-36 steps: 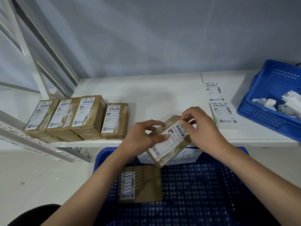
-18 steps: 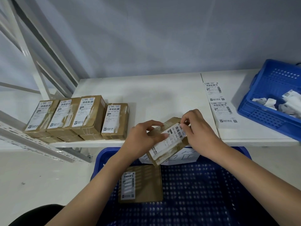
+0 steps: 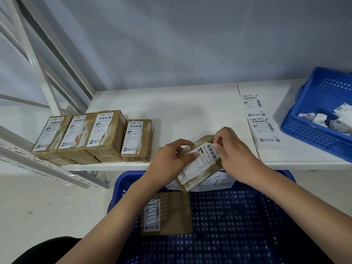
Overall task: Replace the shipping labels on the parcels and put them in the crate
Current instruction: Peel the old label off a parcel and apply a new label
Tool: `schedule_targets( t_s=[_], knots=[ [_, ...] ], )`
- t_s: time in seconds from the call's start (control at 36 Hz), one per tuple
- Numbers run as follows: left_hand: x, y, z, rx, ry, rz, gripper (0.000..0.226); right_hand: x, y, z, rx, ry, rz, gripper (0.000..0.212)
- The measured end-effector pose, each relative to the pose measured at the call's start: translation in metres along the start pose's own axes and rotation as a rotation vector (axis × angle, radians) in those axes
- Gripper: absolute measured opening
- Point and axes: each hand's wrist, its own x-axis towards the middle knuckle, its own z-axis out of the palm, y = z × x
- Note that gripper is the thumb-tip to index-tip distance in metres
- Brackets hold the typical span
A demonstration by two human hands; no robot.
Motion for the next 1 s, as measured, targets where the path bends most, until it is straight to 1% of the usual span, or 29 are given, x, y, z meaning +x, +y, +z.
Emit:
schedule_targets(
  t_s=[0.14,0.25,0.36,0.44,0.5,0.56,0.58,0.61,0.67,0.72,0.75,0.78,0.81,0.89,0.94,1.0],
  knots=[
    [-0.002,0.003,0.000,-0.017,0.002,-0.022,0.025,-0.002,-0.004,-0.001,0.001,-0.006,-0.018,0.005],
    [-0.003,0.004,0.001,0.022,0.056,-0.029,0.027,-0.003,-0.005,0.002,0.031,-0.075,0.061,0.002],
    [-0.005,0.004,0.003,0.102,0.127,0.000,0.036,0.000,-0.005,-0.001,0.110,-0.031,0.145,0.004],
    [-0.003,0.002,0.003,0.146,0.166,-0.002,0.060,0.003,-0.005,-0.004,0.278,0.027,0.249,0.010],
    [-0.002,0.000,0.004,0.160,0.217,0.007,0.074,0.004,-0.007,-0.005,0.440,0.069,0.378,0.012],
    [-0.002,0.001,0.007,0.187,0.275,0.042,0.077,0.003,-0.011,-0.008,0.635,0.048,0.546,0.019],
    [-0.003,0.003,0.010,0.175,0.297,0.051,0.074,0.001,-0.014,-0.008,0.717,0.015,0.610,0.026],
    [-0.004,0.004,0.013,0.113,0.300,0.032,0.070,0.000,-0.014,-0.008,0.743,-0.023,0.642,0.036],
    [-0.006,0.007,0.017,-0.189,0.243,-0.101,0.060,-0.001,-0.014,-0.007,0.669,-0.102,0.622,0.052],
    [-0.007,0.009,0.019,-0.542,0.150,-0.271,0.056,-0.002,-0.016,-0.007,0.630,-0.168,0.557,0.053],
    [-0.007,0.009,0.019,-0.663,0.123,-0.321,0.057,-0.002,-0.016,-0.007,0.622,-0.189,0.528,0.049],
    [-0.007,0.008,0.019,-0.725,0.115,-0.344,0.058,-0.002,-0.017,-0.007,0.605,-0.205,0.500,0.047],
    [-0.006,0.006,0.019,-0.757,0.117,-0.349,0.058,-0.002,-0.017,-0.007,0.569,-0.214,0.471,0.050],
    [-0.008,0.007,0.019,-0.758,0.112,-0.311,0.062,-0.003,-0.019,-0.006,0.446,-0.239,0.376,0.070],
    [-0.010,0.010,0.020,-0.727,0.078,-0.279,0.067,-0.005,-0.019,-0.005,0.448,-0.257,0.342,0.076],
    [-0.011,0.012,0.022,-0.687,0.038,-0.251,0.076,-0.005,-0.016,-0.004,0.450,-0.233,0.327,0.083]
  ],
)
